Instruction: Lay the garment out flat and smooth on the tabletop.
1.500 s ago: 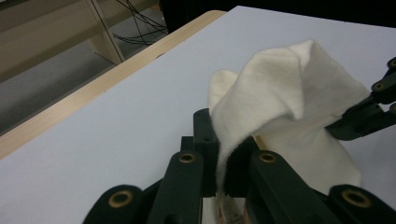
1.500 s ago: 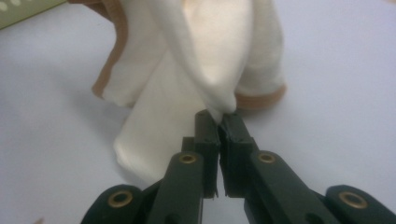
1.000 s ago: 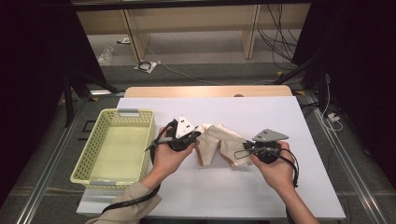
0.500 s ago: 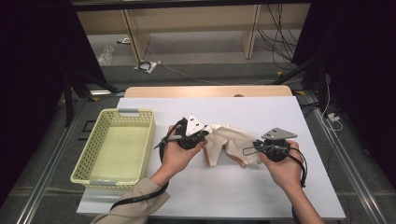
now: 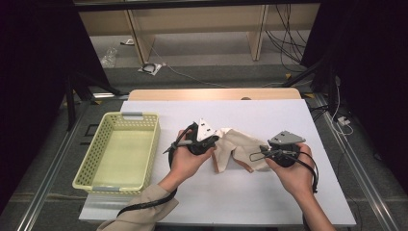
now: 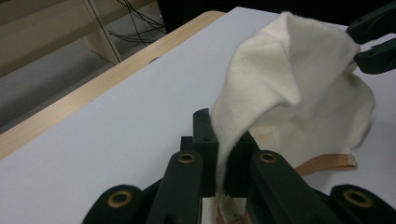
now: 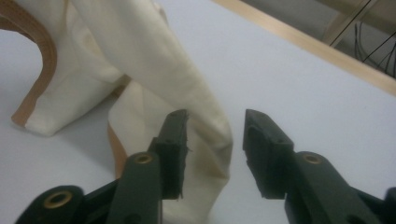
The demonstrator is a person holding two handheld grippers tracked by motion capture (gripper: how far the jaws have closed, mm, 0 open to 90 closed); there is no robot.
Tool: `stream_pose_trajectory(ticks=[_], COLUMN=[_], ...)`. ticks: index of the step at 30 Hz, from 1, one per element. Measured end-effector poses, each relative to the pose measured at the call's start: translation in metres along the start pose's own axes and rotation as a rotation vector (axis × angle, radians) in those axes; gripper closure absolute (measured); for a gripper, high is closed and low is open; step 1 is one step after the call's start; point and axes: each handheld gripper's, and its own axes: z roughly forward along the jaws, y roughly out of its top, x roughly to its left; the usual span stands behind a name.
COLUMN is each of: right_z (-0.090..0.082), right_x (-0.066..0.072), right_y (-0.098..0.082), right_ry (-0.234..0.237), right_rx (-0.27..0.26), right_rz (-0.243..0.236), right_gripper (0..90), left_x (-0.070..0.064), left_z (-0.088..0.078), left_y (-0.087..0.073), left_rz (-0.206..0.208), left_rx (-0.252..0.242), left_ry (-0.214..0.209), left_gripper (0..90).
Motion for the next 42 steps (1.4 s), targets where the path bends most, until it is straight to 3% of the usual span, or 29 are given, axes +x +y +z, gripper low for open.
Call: stream_pose_trajectory(ticks=[3, 5, 8, 11, 13, 15, 17, 18, 19, 20, 21, 25, 28, 31, 34, 36, 38, 42], right_z=[-0.005, -0.006, -0.007, 0.0, 0.002, 0.012, 0.015, 0.02, 0.02, 0.023, 0.024, 0.026, 0.027, 0.03, 0.037, 0.039, 0.043, 0.049], right_x=[0.004, 0.005, 0.011, 0.019, 0.021, 0.026, 0.026, 0.026, 0.026, 0.026, 0.026, 0.024, 0.019, 0.017, 0.014, 0.014, 0.012, 0.013], right_y=[0.007, 0.009, 0.019, 0.033, 0.036, 0.044, 0.046, 0.049, 0.049, 0.05, 0.05, 0.049, 0.051, 0.054, 0.062, 0.065, 0.072, 0.081], right_ry=[0.009, 0.016, 0.057, 0.099, 0.107, 0.133, 0.143, 0.161, 0.161, 0.163, 0.166, 0.16, 0.13, 0.125, 0.111, 0.11, 0.107, 0.111], right_rx=[-0.033, -0.049, -0.09, -0.097, -0.101, -0.103, -0.099, -0.097, -0.097, -0.088, -0.088, -0.093, -0.105, -0.114, -0.118, -0.118, -0.12, -0.115], right_rz=[-0.048, -0.051, -0.086, -0.155, -0.167, -0.207, -0.213, -0.213, -0.213, -0.211, -0.208, -0.173, -0.136, -0.115, -0.105, -0.103, -0.1, -0.1], right_gripper=[55.8, 55.3, 51.3, 47.1, 47.6, 55.5, 60.0, 72.7, 72.7, 84.6, 88.0, 89.2, 89.3, 89.3, 89.4, 89.4, 89.3, 89.3], left_x=[-0.001, -0.003, -0.007, -0.011, -0.013, -0.015, -0.015, -0.015, -0.015, -0.015, -0.015, -0.013, -0.009, -0.003, 0.002, 0.005, 0.008, 0.011], left_z=[0.0, 0.001, 0.003, 0.005, 0.006, 0.008, 0.008, 0.008, 0.008, 0.008, 0.008, 0.007, 0.007, 0.004, 0.0, 0.0, 0.004, 0.016], left_y=[0.001, 0.001, 0.002, 0.003, 0.003, 0.003, 0.003, 0.003, 0.003, 0.003, 0.002, 0.001, -0.002, -0.005, -0.011, -0.016, -0.023, -0.036], left_rz=[0.004, 0.009, 0.013, 0.024, 0.032, 0.043, 0.045, 0.046, 0.048, 0.05, 0.05, 0.036, 0.016, -0.026, -0.046, -0.061, -0.068, -0.115], left_rx=[-0.001, 0.0, 0.001, 0.002, 0.005, 0.011, 0.011, 0.012, 0.012, 0.011, 0.01, -0.003, -0.003, -0.004, 0.016, 0.036, 0.076, 0.127], left_ry=[-0.003, -0.006, -0.015, -0.024, -0.032, -0.038, -0.039, -0.041, -0.041, -0.042, -0.042, -0.038, -0.026, -0.021, -0.027, -0.035, -0.045, -0.076], left_gripper=[85.2, 85.2, 85.2, 85.2, 85.2, 85.2, 85.2, 85.0, 85.0, 84.7, 84.3, 78.7, 59.7, 51.7, 42.2, 40.7, 35.2, 34.1])
